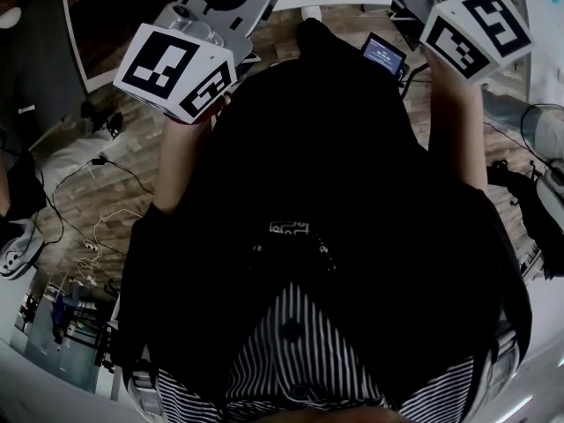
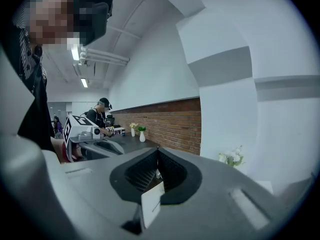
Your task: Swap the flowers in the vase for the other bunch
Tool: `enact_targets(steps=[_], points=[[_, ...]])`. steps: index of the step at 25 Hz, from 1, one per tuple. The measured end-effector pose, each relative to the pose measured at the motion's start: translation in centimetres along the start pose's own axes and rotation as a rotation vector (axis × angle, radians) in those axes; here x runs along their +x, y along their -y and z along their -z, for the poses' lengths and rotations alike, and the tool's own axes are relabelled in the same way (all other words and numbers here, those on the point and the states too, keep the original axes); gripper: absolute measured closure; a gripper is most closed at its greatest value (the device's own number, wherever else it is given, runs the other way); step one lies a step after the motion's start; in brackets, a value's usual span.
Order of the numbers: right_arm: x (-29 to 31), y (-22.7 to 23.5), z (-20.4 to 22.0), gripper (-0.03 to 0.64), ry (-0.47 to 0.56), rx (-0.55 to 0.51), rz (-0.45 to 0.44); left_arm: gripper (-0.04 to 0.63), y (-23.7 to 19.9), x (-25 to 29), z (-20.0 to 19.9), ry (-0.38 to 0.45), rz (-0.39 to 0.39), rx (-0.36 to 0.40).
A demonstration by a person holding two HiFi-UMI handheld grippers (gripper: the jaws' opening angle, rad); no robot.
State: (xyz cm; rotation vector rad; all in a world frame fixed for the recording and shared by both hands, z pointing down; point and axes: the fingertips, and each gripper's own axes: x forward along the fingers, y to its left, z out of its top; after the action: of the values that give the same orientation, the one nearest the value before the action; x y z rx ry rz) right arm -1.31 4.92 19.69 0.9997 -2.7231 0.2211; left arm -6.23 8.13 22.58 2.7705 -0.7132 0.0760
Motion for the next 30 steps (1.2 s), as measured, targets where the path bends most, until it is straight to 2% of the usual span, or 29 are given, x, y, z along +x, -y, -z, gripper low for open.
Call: enact_targets(steps=[7, 12, 16, 20, 30], points=[[1.5, 4.2, 1.3, 0.614, -0.035, -0.020, 0.034, 0.589, -3.0, 4.7, -0.2, -0.030, 0.012, -0.002], [1.9, 9.4, 0.4, 0.614, -0.003, 0.000, 0.048, 0.589, -5.5, 9.0, -2.8, -0.014, 0.006, -0.002], [2.4, 12.7, 1.2, 0.614, -0.041, 0.034, 0.036, 0.589, -6.9, 11.6, -3.4, -0.032, -0.007, 0.001], [3.0, 15.4, 1.5, 0.614, -0.019, 0.055, 0.020, 0.589, -8.2, 13.3, -2.3, -0.067, -0.035, -0.027], [4.6, 18.5, 2.7, 0.614, -0.049, 0.093, -0.043, 0.589, -10.6, 15.7, -2.4, -0.101, -0.087, -0.063]])
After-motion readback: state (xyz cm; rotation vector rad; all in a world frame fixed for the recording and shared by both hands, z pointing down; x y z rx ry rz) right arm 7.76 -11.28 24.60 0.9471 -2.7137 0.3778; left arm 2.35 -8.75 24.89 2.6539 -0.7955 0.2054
